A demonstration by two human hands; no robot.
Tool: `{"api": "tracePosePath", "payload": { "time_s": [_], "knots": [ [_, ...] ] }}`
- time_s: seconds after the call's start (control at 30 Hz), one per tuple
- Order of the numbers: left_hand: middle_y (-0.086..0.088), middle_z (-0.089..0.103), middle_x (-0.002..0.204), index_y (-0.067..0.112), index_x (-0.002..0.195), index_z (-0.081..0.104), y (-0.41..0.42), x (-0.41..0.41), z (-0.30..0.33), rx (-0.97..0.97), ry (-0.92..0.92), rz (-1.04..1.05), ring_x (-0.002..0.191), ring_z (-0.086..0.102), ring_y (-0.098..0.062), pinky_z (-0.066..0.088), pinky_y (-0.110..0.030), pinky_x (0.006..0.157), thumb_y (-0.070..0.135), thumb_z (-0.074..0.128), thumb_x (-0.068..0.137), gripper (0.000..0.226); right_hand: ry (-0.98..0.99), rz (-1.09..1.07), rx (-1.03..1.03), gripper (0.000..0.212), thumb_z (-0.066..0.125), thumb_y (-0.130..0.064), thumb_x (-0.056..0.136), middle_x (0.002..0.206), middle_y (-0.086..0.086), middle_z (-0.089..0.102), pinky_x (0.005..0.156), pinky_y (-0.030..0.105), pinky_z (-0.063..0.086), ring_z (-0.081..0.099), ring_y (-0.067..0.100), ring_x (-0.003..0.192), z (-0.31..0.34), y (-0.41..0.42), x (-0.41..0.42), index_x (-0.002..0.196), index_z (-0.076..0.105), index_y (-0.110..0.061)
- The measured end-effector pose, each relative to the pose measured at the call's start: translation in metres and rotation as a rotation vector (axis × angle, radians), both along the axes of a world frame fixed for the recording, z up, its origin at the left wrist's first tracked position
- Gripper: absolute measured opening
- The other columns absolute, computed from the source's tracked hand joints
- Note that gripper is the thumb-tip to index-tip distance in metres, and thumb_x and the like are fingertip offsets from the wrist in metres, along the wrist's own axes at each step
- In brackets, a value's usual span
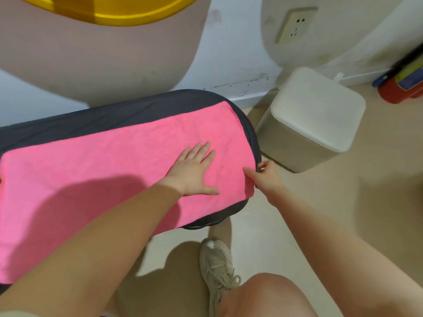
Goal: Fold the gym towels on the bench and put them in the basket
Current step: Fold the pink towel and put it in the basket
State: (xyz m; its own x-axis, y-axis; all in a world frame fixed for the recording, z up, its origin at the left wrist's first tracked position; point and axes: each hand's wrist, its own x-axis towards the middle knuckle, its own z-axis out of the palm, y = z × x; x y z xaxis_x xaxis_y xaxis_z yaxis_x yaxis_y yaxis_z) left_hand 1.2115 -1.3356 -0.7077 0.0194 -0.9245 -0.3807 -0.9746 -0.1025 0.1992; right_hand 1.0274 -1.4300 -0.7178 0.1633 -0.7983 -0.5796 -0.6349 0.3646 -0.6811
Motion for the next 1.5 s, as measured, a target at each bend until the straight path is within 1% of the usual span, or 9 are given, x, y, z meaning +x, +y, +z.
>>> {"api": "tracePosePath", "payload": {
  "time_s": [0.2,0.4,0.53,0.67,0.83,0.93,1.17,1.27,1.5],
  "knots": [
    [-0.004,-0.021,0.155,0.016,0.147,-0.012,0.009,-0.013,-0.006,-0.004,0.046,0.032,0.144,-0.015,-0.021,-0.008,-0.033,0.115,0.07,0.055,0.072,0.114,0.026,0.143,0.019,0.025,0.063,-0.011,0.083,0.063,0.004,0.048,0.047,0.023,0.034,0.044,0.016,0.055,0.006,0.015,-0.014,0.065,0.047,-0.011],
    [-0.002,-0.02,0.156,0.021,0.148,-0.008,0.025,-0.003,-0.004,0.027,0.027,0.002,0.144,-0.015,-0.021,-0.007,-0.034,0.116,0.07,0.054,0.073,0.109,0.223,0.076,0.012,0.024,0.06,-0.015,0.082,0.063,0.009,0.052,0.059,0.031,0.043,0.047,0.022,0.056,0.002,0.006,-0.026,0.063,0.047,-0.009],
    [-0.003,-0.02,0.156,0.021,0.148,-0.008,0.042,0.011,-0.001,0.058,0.061,0.012,0.144,-0.014,-0.021,-0.004,-0.036,0.117,0.067,0.054,0.076,0.106,0.599,0.277,-0.21,0.021,0.047,-0.019,0.091,0.11,0.016,0.049,0.081,0.041,0.044,0.054,0.032,0.098,0.012,0.011,-0.008,0.107,0.048,-0.005],
    [-0.002,-0.01,0.158,0.019,0.149,0.0,0.07,0.03,0.005,-0.031,0.108,0.147,0.146,-0.006,-0.018,0.0,-0.032,0.118,0.053,0.039,0.092,0.076,0.34,0.532,-0.509,0.03,0.042,-0.013,0.092,0.128,0.018,0.045,0.093,0.038,0.039,0.048,0.034,0.114,0.034,0.034,0.054,0.119,0.052,-0.002],
    [-0.004,0.019,0.155,0.014,0.143,0.03,0.131,0.067,0.017,-0.094,0.047,0.501,0.141,0.021,-0.023,0.021,-0.036,0.112,0.038,0.037,0.096,0.053,0.036,0.948,-0.467,0.023,0.049,-0.003,0.086,0.115,0.02,0.055,0.093,0.026,0.031,0.048,0.03,0.114,0.046,0.088,0.144,0.105,0.061,0.001],
    [-0.022,0.056,0.123,0.0,0.114,0.061,0.181,0.095,0.019,-0.281,0.027,0.754,0.11,0.055,-0.04,0.044,-0.044,0.091,0.039,0.039,0.085,0.053,-0.049,1.131,-0.469,0.022,0.048,0.001,0.085,0.11,0.02,0.061,0.094,0.025,0.029,0.045,0.03,0.116,0.051,0.125,0.193,0.102,0.062,0.002],
    [-0.018,0.046,0.125,0.005,0.125,0.048,0.291,0.132,0.033,-0.05,-0.181,1.243,0.112,0.046,-0.037,0.042,-0.048,0.087,0.025,0.047,0.093,0.037,-0.043,1.486,-0.516,0.038,0.035,-0.02,0.077,0.117,0.012,0.058,0.098,0.037,0.039,0.048,0.034,0.113,0.035,0.198,0.289,0.1,0.065,-0.013],
    [-0.018,0.047,0.126,0.007,0.126,0.05,0.309,0.133,0.021,-0.089,-0.156,1.412,0.115,0.043,-0.037,0.041,-0.048,0.088,0.025,0.049,0.093,0.038,-0.014,1.607,-0.682,0.033,0.042,-0.011,0.087,0.125,0.009,0.054,0.097,0.036,0.033,0.045,0.034,0.117,0.028,0.22,0.319,0.112,0.063,-0.017],
    [-0.017,0.047,0.119,0.003,0.11,0.061,0.307,0.134,0.003,-0.074,-0.149,1.529,0.111,0.044,-0.035,0.042,-0.045,0.087,0.04,0.055,0.089,0.043,-0.214,1.873,-0.752,0.037,0.042,-0.01,0.088,0.124,0.005,0.061,0.094,0.041,0.045,0.053,0.033,0.113,0.007,0.257,0.364,0.117,0.064,-0.019]
  ]
}}
